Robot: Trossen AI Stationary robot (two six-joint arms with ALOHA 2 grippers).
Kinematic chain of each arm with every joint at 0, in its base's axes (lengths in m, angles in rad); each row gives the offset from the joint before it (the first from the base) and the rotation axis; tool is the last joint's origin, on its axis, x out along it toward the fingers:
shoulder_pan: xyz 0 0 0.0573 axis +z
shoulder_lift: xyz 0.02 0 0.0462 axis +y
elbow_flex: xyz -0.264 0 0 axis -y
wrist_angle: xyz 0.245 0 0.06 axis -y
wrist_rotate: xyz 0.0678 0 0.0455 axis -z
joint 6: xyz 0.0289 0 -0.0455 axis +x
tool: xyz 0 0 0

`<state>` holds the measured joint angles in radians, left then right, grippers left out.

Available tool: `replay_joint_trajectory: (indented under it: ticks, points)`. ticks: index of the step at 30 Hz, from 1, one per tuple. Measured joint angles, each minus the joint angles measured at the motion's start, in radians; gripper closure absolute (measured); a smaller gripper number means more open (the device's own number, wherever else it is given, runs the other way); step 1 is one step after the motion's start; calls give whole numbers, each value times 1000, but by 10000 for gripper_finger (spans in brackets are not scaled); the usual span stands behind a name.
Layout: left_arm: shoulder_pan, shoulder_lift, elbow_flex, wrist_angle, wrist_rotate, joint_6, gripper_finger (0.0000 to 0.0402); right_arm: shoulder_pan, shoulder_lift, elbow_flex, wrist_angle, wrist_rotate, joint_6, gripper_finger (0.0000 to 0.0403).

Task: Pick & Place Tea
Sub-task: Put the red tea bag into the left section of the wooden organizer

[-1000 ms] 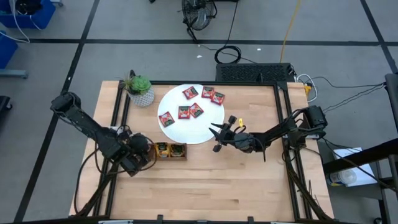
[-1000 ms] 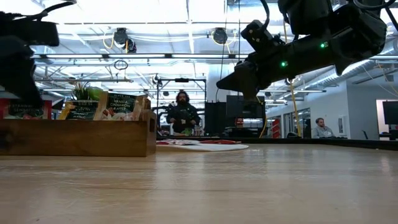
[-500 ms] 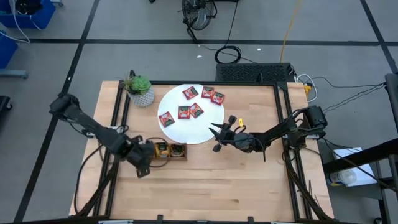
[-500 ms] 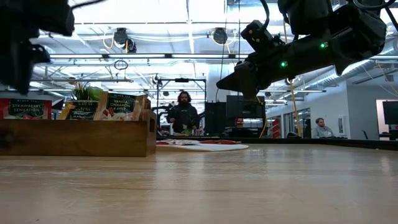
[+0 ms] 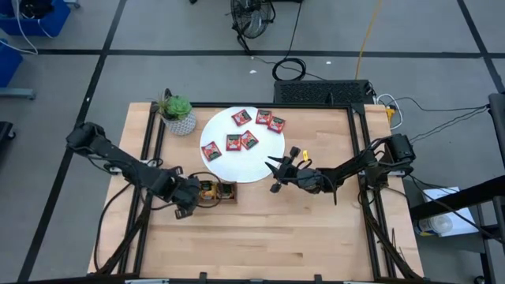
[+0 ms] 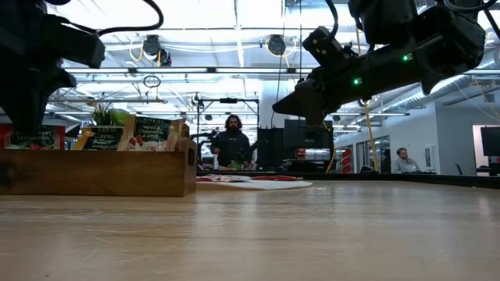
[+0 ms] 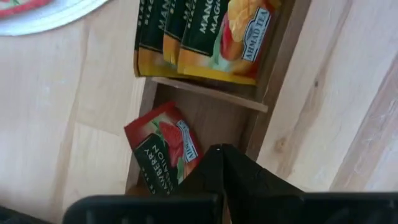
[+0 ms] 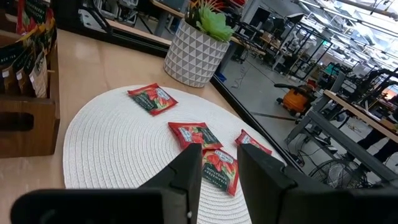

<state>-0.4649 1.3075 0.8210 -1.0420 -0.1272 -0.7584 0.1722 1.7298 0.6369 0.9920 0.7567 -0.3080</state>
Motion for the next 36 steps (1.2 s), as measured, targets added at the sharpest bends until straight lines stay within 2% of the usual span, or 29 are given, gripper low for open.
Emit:
replay_joint_trajectory:
  ticks: [8,16,23,28,36]
  points:
    - [0,0,-87,6,22,-100,398,0,0,0,-1,0,-2,314]
    - [0,0,-171,221,25,-60,399,0,0,0,-2,0,-2,314]
    - [1,-3,-247,312,42,-91,398,0,0,0,-2,0,-3,314]
    - [1,-3,-253,312,44,-103,395,0,0,0,-1,0,-3,314]
    - [2,1,-228,233,-19,-115,398,0,0,0,-1,0,-2,314]
